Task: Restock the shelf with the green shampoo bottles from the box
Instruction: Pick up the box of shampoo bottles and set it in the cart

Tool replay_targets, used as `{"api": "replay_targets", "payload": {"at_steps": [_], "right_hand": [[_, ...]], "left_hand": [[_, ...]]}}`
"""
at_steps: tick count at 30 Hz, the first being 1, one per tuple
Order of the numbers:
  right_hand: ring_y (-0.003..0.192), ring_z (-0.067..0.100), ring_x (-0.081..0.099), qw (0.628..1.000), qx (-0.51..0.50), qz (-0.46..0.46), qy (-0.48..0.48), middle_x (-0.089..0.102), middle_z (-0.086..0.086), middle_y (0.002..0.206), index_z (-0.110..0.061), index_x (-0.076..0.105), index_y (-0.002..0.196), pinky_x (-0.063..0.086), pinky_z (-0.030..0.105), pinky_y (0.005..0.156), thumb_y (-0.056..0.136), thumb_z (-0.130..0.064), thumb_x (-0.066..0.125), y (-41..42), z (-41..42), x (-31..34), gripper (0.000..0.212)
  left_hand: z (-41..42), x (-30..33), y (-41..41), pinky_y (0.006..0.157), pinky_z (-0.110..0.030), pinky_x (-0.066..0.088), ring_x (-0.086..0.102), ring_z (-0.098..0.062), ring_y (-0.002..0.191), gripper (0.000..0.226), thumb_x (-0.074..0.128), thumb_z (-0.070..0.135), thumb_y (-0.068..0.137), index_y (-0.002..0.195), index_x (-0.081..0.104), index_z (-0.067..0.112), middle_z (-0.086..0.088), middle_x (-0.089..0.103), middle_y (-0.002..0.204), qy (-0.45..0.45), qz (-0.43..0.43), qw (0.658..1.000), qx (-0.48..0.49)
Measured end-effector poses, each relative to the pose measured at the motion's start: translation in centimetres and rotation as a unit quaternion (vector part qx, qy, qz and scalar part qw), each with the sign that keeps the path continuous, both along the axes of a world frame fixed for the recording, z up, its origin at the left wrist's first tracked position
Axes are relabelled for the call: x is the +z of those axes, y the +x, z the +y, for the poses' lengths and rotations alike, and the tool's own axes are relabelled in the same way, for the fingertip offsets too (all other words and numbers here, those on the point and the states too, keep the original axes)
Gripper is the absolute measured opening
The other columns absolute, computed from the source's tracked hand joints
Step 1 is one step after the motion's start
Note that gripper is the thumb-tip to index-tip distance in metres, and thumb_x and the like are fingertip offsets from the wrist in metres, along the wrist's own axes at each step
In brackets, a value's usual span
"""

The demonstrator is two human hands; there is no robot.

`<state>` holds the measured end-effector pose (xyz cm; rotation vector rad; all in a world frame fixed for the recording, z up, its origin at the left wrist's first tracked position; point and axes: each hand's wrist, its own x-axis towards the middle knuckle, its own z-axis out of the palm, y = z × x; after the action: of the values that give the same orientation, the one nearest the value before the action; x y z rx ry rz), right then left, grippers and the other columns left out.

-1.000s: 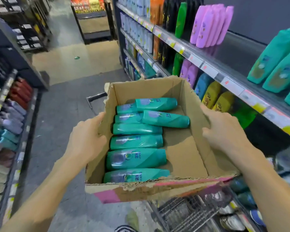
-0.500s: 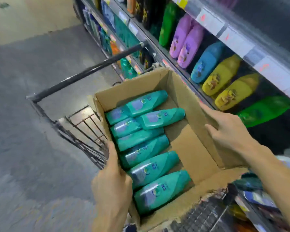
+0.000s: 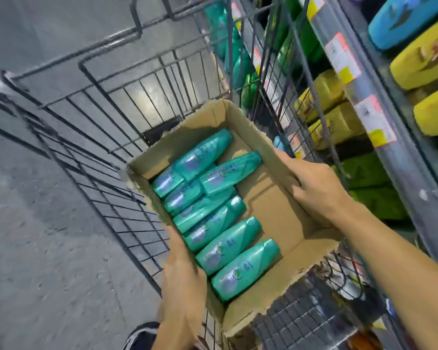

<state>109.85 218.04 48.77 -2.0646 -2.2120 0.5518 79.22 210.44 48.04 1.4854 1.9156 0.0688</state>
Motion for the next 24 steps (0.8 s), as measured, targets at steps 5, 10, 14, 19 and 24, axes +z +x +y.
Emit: {"api": "replay_targets", "payload": {"at_steps": [5,10,14,19,24], "right_hand": [[0.088,0.037,0.067,1.000,0.018,0.003,0.004,0.069,0.013,0.109,-0.015,0.034,0.147,0.054,0.043,0.062,0.074,0.003,0.064,0.1,-1.9,-6.7,0.081],[0.093,0.038,0.067,1.000,0.015,-0.002,-0.009,0.064,0.014,0.125,-0.014,0.037,0.146,0.055,0.044,0.066,0.075,0.001,0.064,0.2,-2.8,-11.3,0.077],[0.088,0.037,0.067,0.998,-0.013,-0.032,-0.047,0.067,0.012,0.118,-0.021,0.031,0.149,0.055,0.043,0.066,0.078,-0.002,0.061,0.2,-3.4,-14.9,0.079],[0.084,0.041,0.065,0.987,-0.122,-0.065,-0.084,0.059,0.018,0.130,-0.021,0.031,0.148,0.051,0.040,0.066,0.071,0.000,0.068,-0.7,-4.7,-18.2,0.088],[0.129,0.038,0.039,0.980,-0.191,-0.056,0.009,0.044,0.019,0.140,-0.009,0.048,0.133,0.035,0.047,0.099,0.065,-0.009,0.066,-3.7,-4.8,-17.2,0.070]], "left_hand": [[-1.8,-5.4,1.6,0.046,-0.033,0.044,0.054,-0.025,0.063,0.107,0.055,0.002,0.078,0.145,-0.017,0.045,-0.002,0.055,0.073,-0.046,0.032,0.996,0.075],[-2.5,-8.3,3.1,0.054,-0.043,0.053,0.055,-0.024,0.064,0.107,0.058,-0.002,0.080,0.149,-0.017,0.030,-0.003,0.056,0.071,-0.079,0.066,0.993,0.061],[-3.9,-10.7,4.8,0.078,-0.043,0.048,0.058,-0.034,0.099,0.091,0.048,-0.005,0.086,0.151,-0.011,0.018,-0.019,0.060,0.119,-0.138,0.079,0.986,0.042],[-4.3,-12.3,6.4,0.077,-0.039,0.050,0.059,-0.031,0.105,0.086,0.054,0.003,0.085,0.149,-0.004,0.010,-0.013,0.054,0.130,-0.182,0.109,0.977,0.015],[1.1,-9.0,7.8,0.083,-0.038,0.048,0.058,-0.033,0.111,0.060,0.054,0.031,0.087,0.137,0.036,0.002,-0.018,0.054,0.130,-0.209,0.262,0.923,-0.190]]}}
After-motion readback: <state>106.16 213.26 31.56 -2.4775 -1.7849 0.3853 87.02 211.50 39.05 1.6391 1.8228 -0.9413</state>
